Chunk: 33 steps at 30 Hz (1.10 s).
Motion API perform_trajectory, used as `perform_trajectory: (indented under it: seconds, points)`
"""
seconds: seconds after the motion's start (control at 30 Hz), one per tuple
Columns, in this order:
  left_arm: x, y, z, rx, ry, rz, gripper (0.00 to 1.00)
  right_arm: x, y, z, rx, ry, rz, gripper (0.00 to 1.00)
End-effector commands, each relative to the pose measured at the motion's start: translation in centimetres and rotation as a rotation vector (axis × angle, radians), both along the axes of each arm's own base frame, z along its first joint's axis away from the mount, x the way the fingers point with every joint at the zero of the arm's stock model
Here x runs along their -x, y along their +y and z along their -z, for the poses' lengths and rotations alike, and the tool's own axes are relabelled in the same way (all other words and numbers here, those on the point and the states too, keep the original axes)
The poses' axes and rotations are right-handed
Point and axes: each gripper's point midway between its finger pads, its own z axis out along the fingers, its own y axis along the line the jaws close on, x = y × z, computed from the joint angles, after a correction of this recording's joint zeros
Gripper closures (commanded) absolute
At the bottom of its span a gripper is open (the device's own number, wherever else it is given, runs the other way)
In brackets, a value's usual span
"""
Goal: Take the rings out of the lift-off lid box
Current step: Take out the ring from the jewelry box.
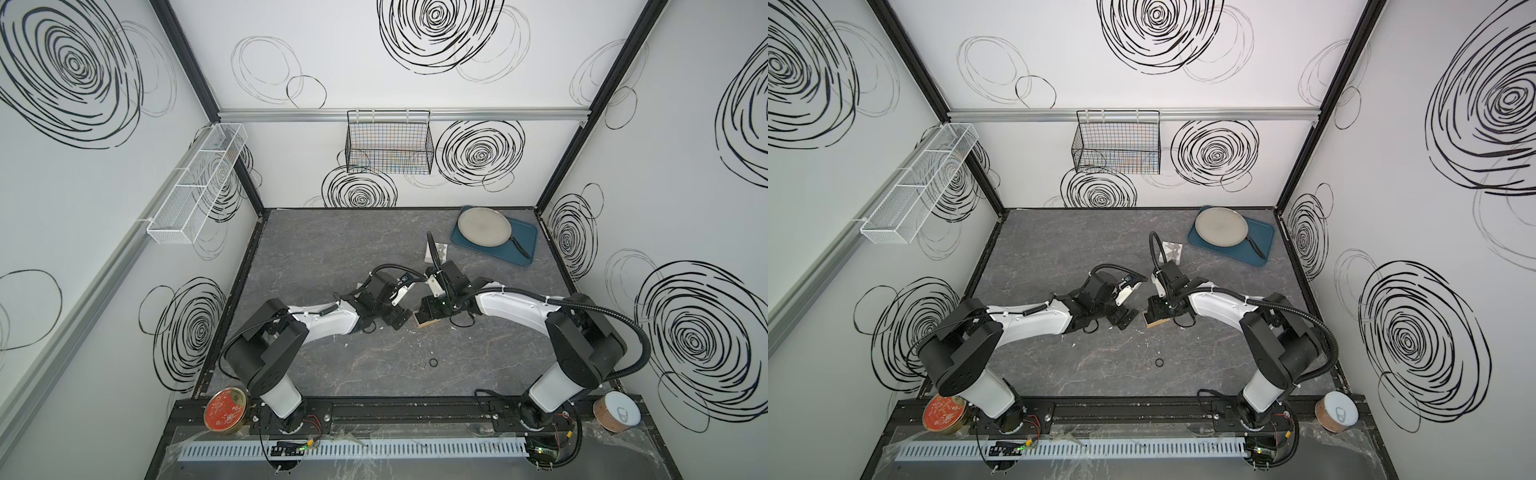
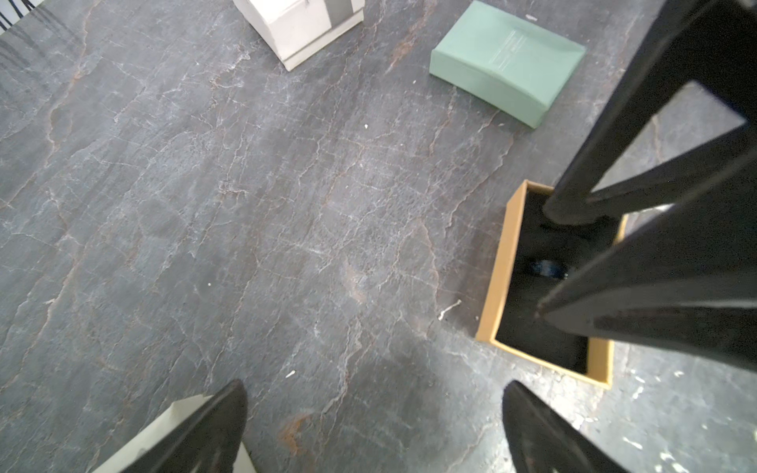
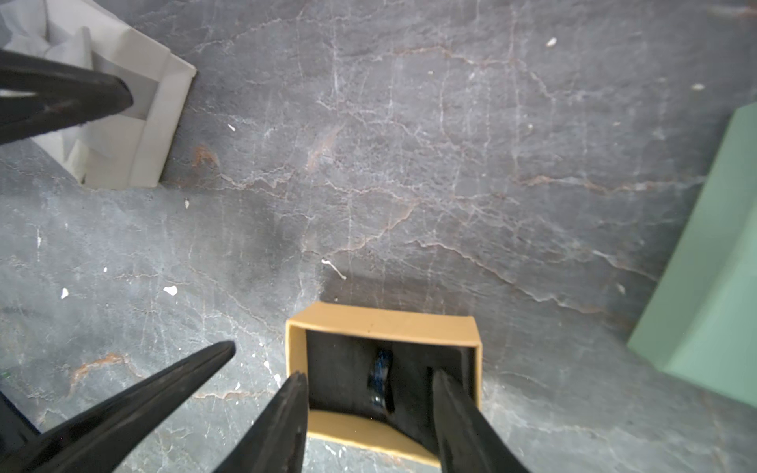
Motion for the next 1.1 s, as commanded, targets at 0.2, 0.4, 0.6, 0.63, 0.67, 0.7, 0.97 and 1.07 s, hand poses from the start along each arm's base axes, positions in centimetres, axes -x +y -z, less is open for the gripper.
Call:
perform_trajectory:
  seconds: [0.2,0.4,0.6,0.63,0.67,0.7,0.97,1.07]
  points:
    - [-1.1,-1.0,-1.6,0.039,-0.029,0.008,0.0,-0.2,0.1,1.4,0.026,0.05,0.011,0.48]
    - [-1.1,-1.4,-1.4,0.036,-0.026,0.016,0.0,-0.2,0.2,1.0,0.017,0.043,0.011,0.53]
    - [-1.0,-2.2,-1.1,0.032,-0.021,0.028,0.0,-0.4,0.2,-0.6,0.0,0.009,0.015,0.54]
    - [-1.0,-2.3,-1.1,0.033,-0.021,0.031,0.0,-0.5,0.2,-0.8,-0.002,0.005,0.015,0.54]
    - [-1.0,-2.4,-1.1,0.032,-0.021,0.032,0.0,-0.4,0.2,-1.0,-0.004,0.002,0.014,0.54]
    - [-1.0,-2.5,-1.1,0.033,-0.021,0.035,0.0,-0.4,0.2,-1.1,-0.007,-0.002,0.014,0.54]
    - [-1.0,-3.1,-0.4,0.03,-0.008,0.046,0.0,-0.2,0.2,-1.4,-0.013,-0.007,0.012,0.62]
    - [-1.0,-3.3,-0.2,0.03,-0.003,0.051,0.0,-0.1,0.1,-1.1,-0.011,-0.003,0.011,0.64]
